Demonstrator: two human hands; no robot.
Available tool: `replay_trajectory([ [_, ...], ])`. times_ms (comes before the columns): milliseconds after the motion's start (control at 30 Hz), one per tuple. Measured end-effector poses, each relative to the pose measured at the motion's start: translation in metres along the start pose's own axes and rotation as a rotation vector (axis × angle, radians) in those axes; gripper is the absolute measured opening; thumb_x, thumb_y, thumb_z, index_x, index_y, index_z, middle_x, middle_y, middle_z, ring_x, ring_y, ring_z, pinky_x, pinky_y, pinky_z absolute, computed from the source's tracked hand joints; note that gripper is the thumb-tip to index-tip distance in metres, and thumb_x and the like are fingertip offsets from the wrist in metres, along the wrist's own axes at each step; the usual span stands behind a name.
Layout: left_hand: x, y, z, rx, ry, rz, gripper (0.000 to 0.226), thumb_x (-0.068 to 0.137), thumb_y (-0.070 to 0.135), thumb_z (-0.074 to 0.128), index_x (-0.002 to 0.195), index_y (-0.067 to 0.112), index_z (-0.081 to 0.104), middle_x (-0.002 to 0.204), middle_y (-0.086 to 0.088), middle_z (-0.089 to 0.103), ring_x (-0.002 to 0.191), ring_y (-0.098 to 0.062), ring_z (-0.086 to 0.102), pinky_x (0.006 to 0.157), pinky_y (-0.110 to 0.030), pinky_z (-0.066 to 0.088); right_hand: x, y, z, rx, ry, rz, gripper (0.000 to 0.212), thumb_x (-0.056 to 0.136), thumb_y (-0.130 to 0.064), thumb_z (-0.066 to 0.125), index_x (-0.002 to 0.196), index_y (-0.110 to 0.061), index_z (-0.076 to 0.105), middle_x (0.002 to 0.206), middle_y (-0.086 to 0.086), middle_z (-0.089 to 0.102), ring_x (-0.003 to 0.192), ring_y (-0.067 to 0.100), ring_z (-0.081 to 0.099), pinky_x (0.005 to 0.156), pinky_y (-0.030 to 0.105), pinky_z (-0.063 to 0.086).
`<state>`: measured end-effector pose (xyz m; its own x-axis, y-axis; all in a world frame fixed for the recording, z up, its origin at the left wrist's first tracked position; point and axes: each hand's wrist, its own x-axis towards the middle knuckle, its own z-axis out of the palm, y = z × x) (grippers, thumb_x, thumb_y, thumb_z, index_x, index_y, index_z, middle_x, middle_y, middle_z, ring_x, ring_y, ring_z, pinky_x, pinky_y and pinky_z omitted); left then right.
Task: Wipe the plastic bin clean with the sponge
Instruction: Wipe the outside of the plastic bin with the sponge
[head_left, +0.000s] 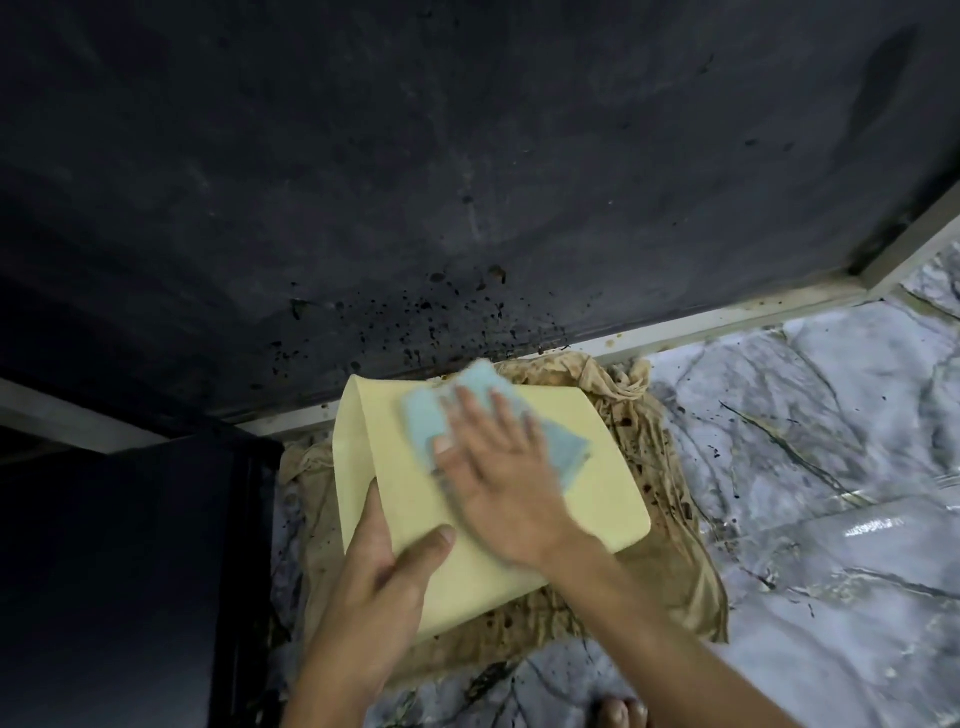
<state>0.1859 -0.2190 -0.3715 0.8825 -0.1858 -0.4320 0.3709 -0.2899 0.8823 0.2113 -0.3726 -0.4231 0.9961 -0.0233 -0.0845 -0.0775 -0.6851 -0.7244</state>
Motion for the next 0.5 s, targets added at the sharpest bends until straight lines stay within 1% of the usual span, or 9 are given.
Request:
replay_trajectory([
  [67, -0.002, 0.0, -0.001, 0.066, -0.009, 0.043, 0.079, 0.091, 0.022, 0.071, 0.153, 0.06, 0.042, 0.146, 0.028, 0.068, 0.136, 0.003, 0.063, 0.11, -0.034, 0.051, -0.004, -0.022, 0.009, 0.038, -0.021, -0.162, 0.042, 0.101, -0.064, 0.008, 0.141, -0.067, -0.005, 0.164, -0.027, 0.002, 0.151, 0.002, -0.015, 0.119, 0.033, -0.019],
  [100, -0.003, -0.001, -0.002, 0.07, -0.007, 0.043, 0.079, 0.091, 0.02, 0.071, 0.152, 0.061, 0.043, 0.144, 0.028, 0.069, 0.133, 0.006, 0.065, 0.106, -0.027, 0.054, -0.003, -0.018, 0.005, 0.041, -0.023, -0.168, 0.042, 0.101, -0.063, 0.01, 0.141, -0.068, -0.003, 0.164, -0.028, 0.004, 0.151, 0.0, -0.014, 0.119, 0.031, -0.018],
  [167, -0.002, -0.004, -0.006, 0.035, 0.007, -0.006, 0.068, 0.093, 0.013, 0.071, 0.147, 0.051, 0.053, 0.137, 0.02, 0.076, 0.123, 0.003, 0.072, 0.096, -0.018, 0.06, -0.002, 0.014, -0.006, 0.026, 0.032, -0.05, 0.046, 0.102, -0.062, 0.014, 0.146, -0.064, 0.004, 0.165, -0.026, 0.004, 0.151, 0.0, -0.011, 0.121, 0.032, -0.013],
  [200, -0.002, -0.006, -0.006, 0.011, 0.011, -0.037, 0.062, 0.096, 0.007, 0.071, 0.143, 0.047, 0.057, 0.133, 0.017, 0.079, 0.119, 0.002, 0.074, 0.097, -0.021, 0.06, -0.001, 0.04, -0.014, 0.014, 0.057, 0.057, 0.048, 0.101, -0.063, 0.016, 0.149, -0.06, 0.008, 0.165, -0.025, 0.005, 0.152, 0.002, -0.009, 0.122, 0.035, -0.009],
  [267, -0.003, -0.006, -0.002, -0.031, 0.002, -0.118, 0.061, 0.102, -0.003, 0.065, 0.136, 0.047, 0.059, 0.126, 0.019, 0.081, 0.113, 0.003, 0.076, 0.099, -0.027, 0.054, 0.001, 0.088, -0.028, 0.015, 0.062, 0.261, 0.054, 0.1, -0.065, 0.019, 0.151, -0.053, 0.012, 0.165, -0.021, 0.009, 0.153, 0.007, -0.001, 0.121, 0.036, -0.003],
  [333, 0.0, 0.001, 0.001, -0.053, -0.034, -0.204, 0.061, 0.101, -0.007, 0.063, 0.132, 0.045, 0.061, 0.119, 0.02, 0.084, 0.106, 0.003, 0.079, 0.093, -0.028, 0.052, 0.011, 0.116, -0.036, 0.154, 0.102, 0.369, 0.058, 0.1, -0.066, 0.027, 0.153, -0.045, 0.025, 0.164, -0.015, 0.023, 0.152, 0.014, 0.014, 0.118, 0.034, 0.006],
  [433, 0.023, 0.03, -0.003, -0.016, -0.116, -0.325, 0.044, 0.089, 0.007, 0.079, 0.127, 0.028, 0.071, 0.103, 0.012, 0.089, 0.087, -0.004, 0.084, 0.077, -0.029, 0.06, 0.02, 0.13, -0.038, 0.402, 0.207, 0.523, 0.057, 0.099, -0.061, 0.041, 0.15, -0.036, 0.041, 0.157, -0.002, 0.042, 0.145, 0.023, 0.035, 0.114, 0.036, 0.023],
  [467, 0.039, 0.042, -0.005, -0.021, -0.087, -0.334, 0.04, 0.088, 0.015, 0.081, 0.126, 0.023, 0.073, 0.103, 0.006, 0.089, 0.087, -0.01, 0.086, 0.076, -0.032, 0.063, 0.019, 0.132, -0.039, 0.431, 0.224, 0.537, 0.056, 0.099, -0.059, 0.043, 0.149, -0.034, 0.044, 0.155, -0.001, 0.045, 0.143, 0.023, 0.038, 0.112, 0.033, 0.024],
  [500, 0.057, 0.055, -0.007, -0.055, -0.031, -0.328, 0.036, 0.092, 0.022, 0.079, 0.128, 0.018, 0.073, 0.111, -0.002, 0.088, 0.095, -0.019, 0.085, 0.081, -0.037, 0.065, 0.015, 0.132, -0.041, 0.435, 0.232, 0.516, 0.054, 0.1, -0.056, 0.045, 0.148, -0.032, 0.046, 0.154, -0.002, 0.046, 0.143, 0.021, 0.038, 0.111, 0.029, 0.023],
])
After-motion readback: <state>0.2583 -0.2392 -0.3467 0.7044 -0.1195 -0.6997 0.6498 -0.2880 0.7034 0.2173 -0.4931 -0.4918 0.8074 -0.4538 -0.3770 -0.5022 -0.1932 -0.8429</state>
